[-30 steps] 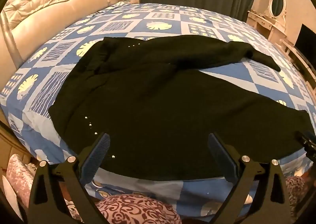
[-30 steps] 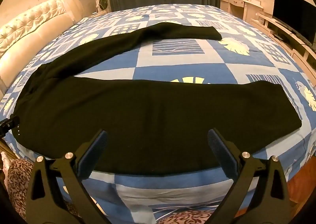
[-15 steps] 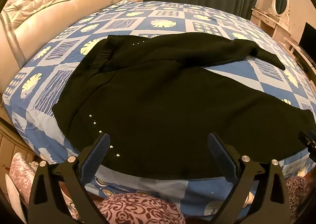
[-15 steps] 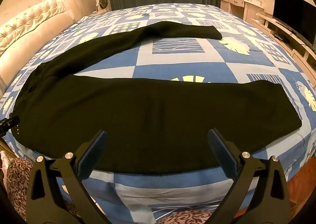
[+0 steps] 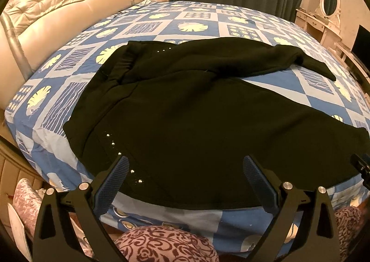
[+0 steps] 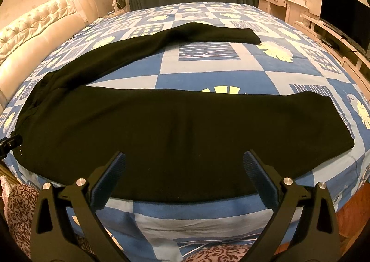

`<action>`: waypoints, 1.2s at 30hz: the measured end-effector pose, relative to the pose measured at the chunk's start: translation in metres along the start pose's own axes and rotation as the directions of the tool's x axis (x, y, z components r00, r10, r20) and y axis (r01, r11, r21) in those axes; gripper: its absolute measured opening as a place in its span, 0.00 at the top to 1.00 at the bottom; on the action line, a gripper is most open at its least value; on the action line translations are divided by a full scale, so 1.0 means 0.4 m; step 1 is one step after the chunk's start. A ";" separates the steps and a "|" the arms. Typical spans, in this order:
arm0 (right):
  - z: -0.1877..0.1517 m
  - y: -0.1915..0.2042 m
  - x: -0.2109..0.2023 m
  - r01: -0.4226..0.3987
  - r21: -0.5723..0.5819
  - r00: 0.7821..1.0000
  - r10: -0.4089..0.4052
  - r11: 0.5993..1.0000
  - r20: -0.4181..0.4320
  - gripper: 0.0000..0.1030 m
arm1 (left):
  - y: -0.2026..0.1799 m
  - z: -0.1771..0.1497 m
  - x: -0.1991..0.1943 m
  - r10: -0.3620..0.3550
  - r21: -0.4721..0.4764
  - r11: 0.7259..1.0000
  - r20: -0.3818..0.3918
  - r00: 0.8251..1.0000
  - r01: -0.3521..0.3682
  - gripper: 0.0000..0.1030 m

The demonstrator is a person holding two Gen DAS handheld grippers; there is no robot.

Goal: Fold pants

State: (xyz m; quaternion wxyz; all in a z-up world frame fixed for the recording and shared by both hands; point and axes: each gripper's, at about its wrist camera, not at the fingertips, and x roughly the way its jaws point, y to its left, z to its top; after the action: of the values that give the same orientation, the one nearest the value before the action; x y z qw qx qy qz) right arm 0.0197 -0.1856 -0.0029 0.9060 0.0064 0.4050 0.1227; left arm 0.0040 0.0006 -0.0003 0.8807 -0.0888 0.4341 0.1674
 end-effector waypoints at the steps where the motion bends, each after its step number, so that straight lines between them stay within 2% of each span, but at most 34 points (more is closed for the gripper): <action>1: -0.002 -0.001 0.000 0.000 -0.001 1.000 0.000 1.000 0.000 0.02 | 0.000 0.001 0.000 -0.001 0.001 1.000 -0.001 1.000 0.001 0.04; 36: -0.016 0.012 0.014 0.003 -0.006 1.000 -0.003 1.000 -0.013 0.02 | -0.006 0.000 0.001 0.020 0.014 1.000 -0.011 1.000 -0.020 0.05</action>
State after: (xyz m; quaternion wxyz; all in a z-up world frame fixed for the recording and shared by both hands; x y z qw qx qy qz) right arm 0.0174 -0.1802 -0.0108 0.9036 0.0023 0.4105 0.1227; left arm 0.0051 -0.0016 -0.0007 0.8771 -0.0791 0.4411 0.1727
